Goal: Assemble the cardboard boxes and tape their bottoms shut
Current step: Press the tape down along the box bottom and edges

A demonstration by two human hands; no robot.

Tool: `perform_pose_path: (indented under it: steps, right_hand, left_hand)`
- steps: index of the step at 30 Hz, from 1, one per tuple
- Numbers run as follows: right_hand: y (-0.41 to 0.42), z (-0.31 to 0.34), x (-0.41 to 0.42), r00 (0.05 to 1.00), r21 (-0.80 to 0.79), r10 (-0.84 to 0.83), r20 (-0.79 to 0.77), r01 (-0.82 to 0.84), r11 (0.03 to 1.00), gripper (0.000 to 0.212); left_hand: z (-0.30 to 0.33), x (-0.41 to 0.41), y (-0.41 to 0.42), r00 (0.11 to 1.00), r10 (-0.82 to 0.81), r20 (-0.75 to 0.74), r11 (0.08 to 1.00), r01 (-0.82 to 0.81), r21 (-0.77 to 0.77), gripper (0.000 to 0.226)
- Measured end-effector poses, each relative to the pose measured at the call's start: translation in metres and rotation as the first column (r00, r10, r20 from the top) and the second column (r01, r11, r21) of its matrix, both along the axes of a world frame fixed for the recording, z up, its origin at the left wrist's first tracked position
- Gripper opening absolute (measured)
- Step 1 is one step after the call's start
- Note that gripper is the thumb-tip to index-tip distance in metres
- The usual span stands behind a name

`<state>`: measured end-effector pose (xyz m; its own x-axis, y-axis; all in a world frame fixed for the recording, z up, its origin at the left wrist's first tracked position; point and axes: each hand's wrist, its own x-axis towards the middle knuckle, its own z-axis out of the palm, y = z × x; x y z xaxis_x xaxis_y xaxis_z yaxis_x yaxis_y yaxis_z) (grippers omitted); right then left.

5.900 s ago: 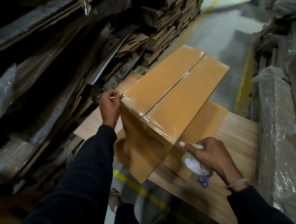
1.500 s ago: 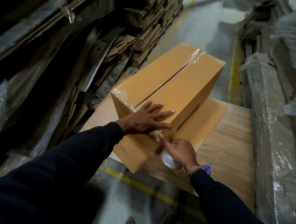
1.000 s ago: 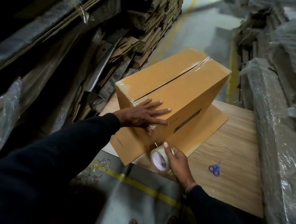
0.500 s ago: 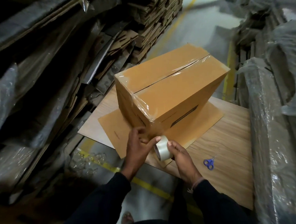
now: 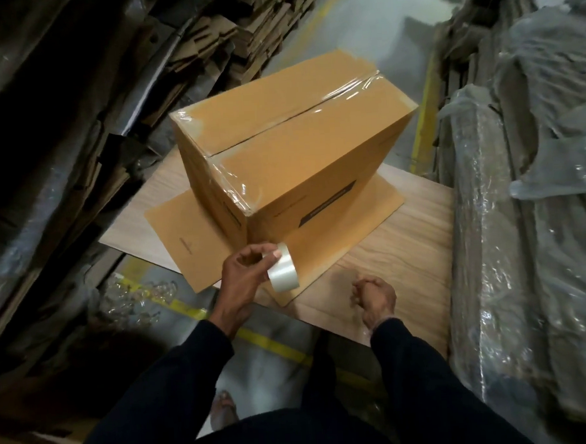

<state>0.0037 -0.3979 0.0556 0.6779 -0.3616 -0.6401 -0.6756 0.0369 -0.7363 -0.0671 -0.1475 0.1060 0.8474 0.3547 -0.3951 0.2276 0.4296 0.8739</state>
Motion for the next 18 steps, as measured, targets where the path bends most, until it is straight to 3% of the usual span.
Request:
perform_pose_path:
  steps: [4, 7, 11, 14, 18]
  right_hand:
    - [-0.04, -0.028, 0.004, 0.992, -0.223, -0.102, -0.074, 0.083, 0.971, 0.011]
    - [-0.047, -0.05, 0.01, 0.992, -0.384, -0.021, -0.125, -0.029, 0.923, 0.011]
    - [-0.043, -0.065, 0.02, 0.981, -0.583, 0.094, -0.171, -0.177, 0.793, 0.031]
    - [-0.042, -0.068, 0.023, 0.962, -0.621, 0.118, -0.246, -0.25, 0.743, 0.052]
    - [-0.043, -0.068, 0.021, 0.945, -0.59, 0.188, -0.268, -0.315, 0.743, 0.038]
  left_hand:
    - [0.0, -0.001, -0.001, 0.999, 0.042, 0.008, 0.999, -0.042, -0.017, 0.009]
    - [-0.001, -0.002, -0.002, 0.998, 0.059, 0.032, 0.998, -0.06, 0.021, 0.008]
    - [-0.003, -0.003, -0.002, 0.996, 0.056, 0.066, 0.992, -0.063, 0.106, 0.009]
    - [-0.004, -0.004, -0.004, 0.996, 0.056, 0.065, 0.992, -0.062, 0.106, 0.013]
    - [-0.005, -0.002, -0.006, 0.998, 0.056, 0.042, 0.995, -0.059, 0.08, 0.008]
